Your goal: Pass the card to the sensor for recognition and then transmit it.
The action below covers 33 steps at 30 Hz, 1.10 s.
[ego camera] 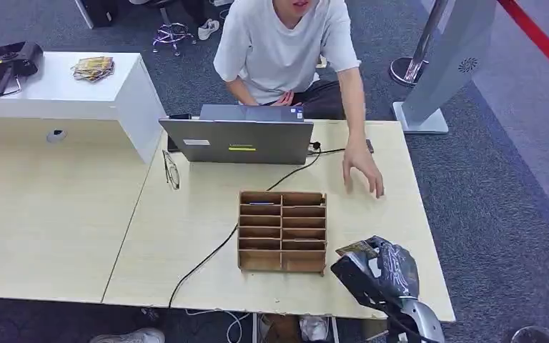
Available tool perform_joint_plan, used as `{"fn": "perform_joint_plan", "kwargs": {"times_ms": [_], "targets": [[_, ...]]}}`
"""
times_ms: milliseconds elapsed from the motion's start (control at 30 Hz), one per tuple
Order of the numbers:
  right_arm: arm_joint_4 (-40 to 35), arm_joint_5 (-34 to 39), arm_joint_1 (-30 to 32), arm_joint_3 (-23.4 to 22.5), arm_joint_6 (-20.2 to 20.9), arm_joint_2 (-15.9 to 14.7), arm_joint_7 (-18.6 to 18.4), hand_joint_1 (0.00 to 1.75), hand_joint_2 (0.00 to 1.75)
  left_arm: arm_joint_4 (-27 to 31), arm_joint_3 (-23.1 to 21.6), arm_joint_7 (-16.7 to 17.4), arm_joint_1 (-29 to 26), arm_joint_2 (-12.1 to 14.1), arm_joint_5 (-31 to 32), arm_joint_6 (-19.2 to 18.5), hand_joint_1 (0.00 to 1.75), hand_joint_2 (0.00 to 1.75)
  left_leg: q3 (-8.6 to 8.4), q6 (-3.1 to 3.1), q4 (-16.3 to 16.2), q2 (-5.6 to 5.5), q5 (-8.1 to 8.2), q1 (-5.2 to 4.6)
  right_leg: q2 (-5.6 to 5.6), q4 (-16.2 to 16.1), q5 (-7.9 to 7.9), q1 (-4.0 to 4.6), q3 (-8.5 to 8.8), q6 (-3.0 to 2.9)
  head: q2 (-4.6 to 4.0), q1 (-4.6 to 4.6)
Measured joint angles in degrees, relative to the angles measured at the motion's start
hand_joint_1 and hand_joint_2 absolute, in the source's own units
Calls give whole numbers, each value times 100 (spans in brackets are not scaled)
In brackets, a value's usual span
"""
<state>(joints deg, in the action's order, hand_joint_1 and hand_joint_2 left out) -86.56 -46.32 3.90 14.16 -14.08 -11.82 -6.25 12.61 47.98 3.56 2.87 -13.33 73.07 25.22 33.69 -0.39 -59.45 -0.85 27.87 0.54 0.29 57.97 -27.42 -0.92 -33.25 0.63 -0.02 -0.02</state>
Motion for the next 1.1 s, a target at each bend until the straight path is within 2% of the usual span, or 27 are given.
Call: {"fn": "perform_joint_plan", "kwargs": {"times_ms": [233, 533, 800, 1100], "targets": [[450, -24, -261, -90, 173, 0, -282, 175, 175, 0, 2, 4, 2, 0, 54, -2, 0, 0, -1, 0, 0, 0, 0, 0, 1, 0, 0, 0, 0, 0, 0, 0], [1087, -789, -560, -302, 138, 2, -912, 175, 175, 0, 0, 103, 9, -2, 151, -7, 0, 0, -2, 0, -2, -1, 0, -1, -1, 0, 1, -1, 2, 1, 0, 0], [1391, -1255, -642, -547, 37, 57, -1027, 175, 175, 0, 0, 109, 12, -2, 186, -17, 0, 0, -4, 0, -1, -1, 0, 0, 0, 0, 1, 0, 4, 1, 0, 0], [1303, -1508, -633, -769, -96, 101, -1034, 175, 175, 0, 0, 109, 12, -4, 149, -17, 0, 0, -4, 0, -2, -1, 0, 0, 0, 0, 1, 0, 5, 1, 0, 2]]}}
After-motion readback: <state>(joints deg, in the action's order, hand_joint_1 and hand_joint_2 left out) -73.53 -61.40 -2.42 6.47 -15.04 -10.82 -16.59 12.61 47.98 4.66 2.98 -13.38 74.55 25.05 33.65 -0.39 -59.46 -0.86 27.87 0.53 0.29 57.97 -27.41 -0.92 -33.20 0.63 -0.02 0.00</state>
